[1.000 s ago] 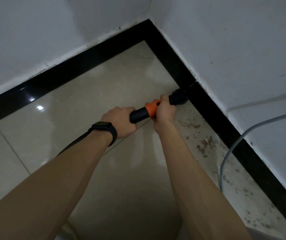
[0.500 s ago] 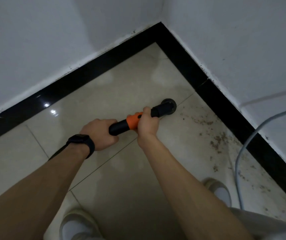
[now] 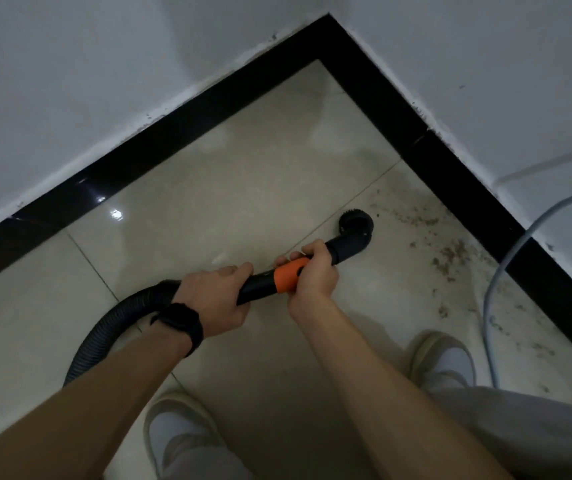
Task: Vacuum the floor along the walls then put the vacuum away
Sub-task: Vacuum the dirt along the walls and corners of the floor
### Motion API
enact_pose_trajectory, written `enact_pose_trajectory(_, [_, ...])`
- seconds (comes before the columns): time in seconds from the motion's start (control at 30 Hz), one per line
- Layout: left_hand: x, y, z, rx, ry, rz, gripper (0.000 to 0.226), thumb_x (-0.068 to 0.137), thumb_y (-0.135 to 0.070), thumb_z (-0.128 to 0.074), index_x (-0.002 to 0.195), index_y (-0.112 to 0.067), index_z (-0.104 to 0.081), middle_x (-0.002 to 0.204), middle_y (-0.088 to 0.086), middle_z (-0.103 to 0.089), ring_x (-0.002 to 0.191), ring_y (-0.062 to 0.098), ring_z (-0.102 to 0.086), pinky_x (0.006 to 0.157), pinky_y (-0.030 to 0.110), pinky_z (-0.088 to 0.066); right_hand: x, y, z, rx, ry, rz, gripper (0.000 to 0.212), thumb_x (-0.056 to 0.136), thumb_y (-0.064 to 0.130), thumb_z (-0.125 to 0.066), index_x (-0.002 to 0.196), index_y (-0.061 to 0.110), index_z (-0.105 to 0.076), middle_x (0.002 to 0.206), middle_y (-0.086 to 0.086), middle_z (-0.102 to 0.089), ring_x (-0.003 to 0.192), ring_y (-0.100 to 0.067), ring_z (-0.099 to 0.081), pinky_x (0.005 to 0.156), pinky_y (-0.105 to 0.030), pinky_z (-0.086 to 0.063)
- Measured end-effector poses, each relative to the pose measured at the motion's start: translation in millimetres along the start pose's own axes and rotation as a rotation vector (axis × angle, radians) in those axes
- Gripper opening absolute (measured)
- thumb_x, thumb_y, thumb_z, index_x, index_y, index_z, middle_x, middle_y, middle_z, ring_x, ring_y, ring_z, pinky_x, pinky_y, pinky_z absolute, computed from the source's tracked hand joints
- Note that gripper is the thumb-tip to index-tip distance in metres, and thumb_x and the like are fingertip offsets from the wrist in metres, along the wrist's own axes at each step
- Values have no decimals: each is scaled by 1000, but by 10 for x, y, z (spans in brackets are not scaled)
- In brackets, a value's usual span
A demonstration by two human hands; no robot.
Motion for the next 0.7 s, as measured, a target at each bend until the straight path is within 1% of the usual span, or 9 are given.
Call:
enact_pose_trajectory(0.1, [17, -159, -111, 52, -1, -11, 31, 84, -43, -53, 109, -30, -39, 98, -6, -60, 79, 30, -65, 58, 31, -38, 52, 67, 82, 4, -8, 15, 9, 82, 5, -59, 81, 8, -51, 52, -6, -55, 41, -25, -56, 50, -33, -52])
enact_pose_trajectory(0.2, [98, -200, -98, 57, -15, 0, 31, 85, -43, -52, 110, -30, -38, 96, -5, -59, 76, 30, -64, 58, 31, -35, 109, 171, 57, 7, -5, 43, 10, 79, 4, -59, 79, 9, -50, 51, -6, -53, 39, -24, -53, 48, -33, -51])
enact_pose_trajectory(0.3, [226, -214, -25, 49, -21, -8, 28, 85, -41, -53, 105, -31, -38, 91, -6, -58, 72, 28, -62, 56, 30, -32, 146, 284, -34, 12, 12, 62, 9, 77, 5, -59, 76, 9, -50, 52, -6, -53, 39, -23, -52, 49, -33, -50])
enact_pose_trajectory(0.43, [424, -221, 79, 11, -1, -13, 25, 82, -39, -56, 98, -32, -38, 85, -7, -56, 75, 29, -61, 59, 30, -32, 224, 431, -106, 11, 10, 85, 10, 79, 5, -59, 86, 7, -52, 52, -5, -53, 40, -24, -54, 50, -33, -51])
enact_pose_trajectory(0.53, [546, -244, 107, -24, 45, -14, 26, 81, -36, -58, 91, -34, -34, 78, -7, -52, 68, 25, -54, 57, 29, -33, 287, 540, -124, -4, 4, 106, 10, 81, 4, -60, 86, 7, -53, 52, -4, -54, 42, -25, -57, 51, -34, -53])
enact_pose_trajectory(0.7, [715, -323, 146, -56, 86, -32, 26, 80, -33, -60, 89, -34, -35, 69, -9, -48, 65, 22, -53, 55, 28, -35, 362, 687, -133, 6, -13, 136, 10, 83, 5, -61, 87, 7, -53, 53, -4, -55, 41, -25, -58, 49, -34, -53])
Point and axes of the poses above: each hand's wrist, its own x-axis towards the middle knuckle, its own z-axis out of the back of the hand, y = z × x, the point moved 8 cm from there along x, towards the middle knuckle
